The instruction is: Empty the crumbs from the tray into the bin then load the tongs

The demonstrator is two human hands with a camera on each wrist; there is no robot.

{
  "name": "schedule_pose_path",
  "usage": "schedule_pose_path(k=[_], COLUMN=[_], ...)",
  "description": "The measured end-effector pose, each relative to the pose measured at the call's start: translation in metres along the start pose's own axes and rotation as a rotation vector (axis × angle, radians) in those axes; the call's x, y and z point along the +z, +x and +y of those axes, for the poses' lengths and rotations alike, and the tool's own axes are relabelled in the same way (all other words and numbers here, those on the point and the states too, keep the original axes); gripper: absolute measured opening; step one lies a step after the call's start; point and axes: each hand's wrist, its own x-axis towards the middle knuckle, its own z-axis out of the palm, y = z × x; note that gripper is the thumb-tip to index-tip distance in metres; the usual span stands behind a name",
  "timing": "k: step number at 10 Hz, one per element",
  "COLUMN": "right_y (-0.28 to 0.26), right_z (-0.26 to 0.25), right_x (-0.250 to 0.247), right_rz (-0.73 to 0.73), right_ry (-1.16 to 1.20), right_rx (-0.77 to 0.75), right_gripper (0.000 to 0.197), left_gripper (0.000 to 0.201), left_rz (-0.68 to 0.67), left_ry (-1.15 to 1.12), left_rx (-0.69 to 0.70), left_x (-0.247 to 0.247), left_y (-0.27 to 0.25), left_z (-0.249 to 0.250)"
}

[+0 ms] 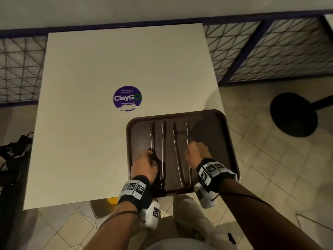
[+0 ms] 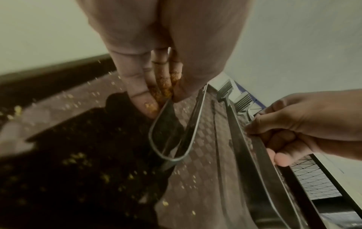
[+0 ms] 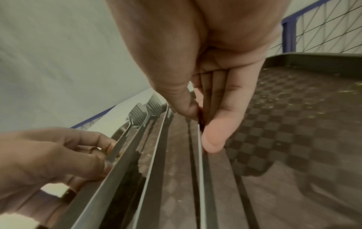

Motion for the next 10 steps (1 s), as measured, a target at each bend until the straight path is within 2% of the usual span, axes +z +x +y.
schedule_pose_path(k=[1, 3, 7, 9, 10], right_y=[0.011, 0.025, 0.037, 0.035, 0.029], right_z=[0.021, 0.038, 0.043, 0.049, 0.063], right_x=[-0.001, 0.000, 0.000, -0.004, -0.008], right_rz=[-0.001, -0.013, 0.032, -0.016, 0.002], right_ry=[0.006, 0.030, 0.057, 0.097, 0.119], right_rx=[0.034, 0.070, 0.055, 0.051, 0.020], right_gripper=[0.024, 0.027, 0.027, 0.036, 0.037], left_gripper=[0.037, 0.035, 0.049, 0.046, 0.041], left_rz=[-0.022, 0.030, 0.072, 0.077, 0.114], left_ry=[-0.023, 0.003, -0.036, -0.074, -0.176], left_rx=[-0.008, -0.005, -0.005, 0.000, -0.009], left_x=[0.026, 0.051, 0.054, 0.046, 0.027], left_y=[0.004, 0.004, 0.009, -0.002, -0.016], left_z=[0.010, 0.021, 0.019, 0.023, 0.016])
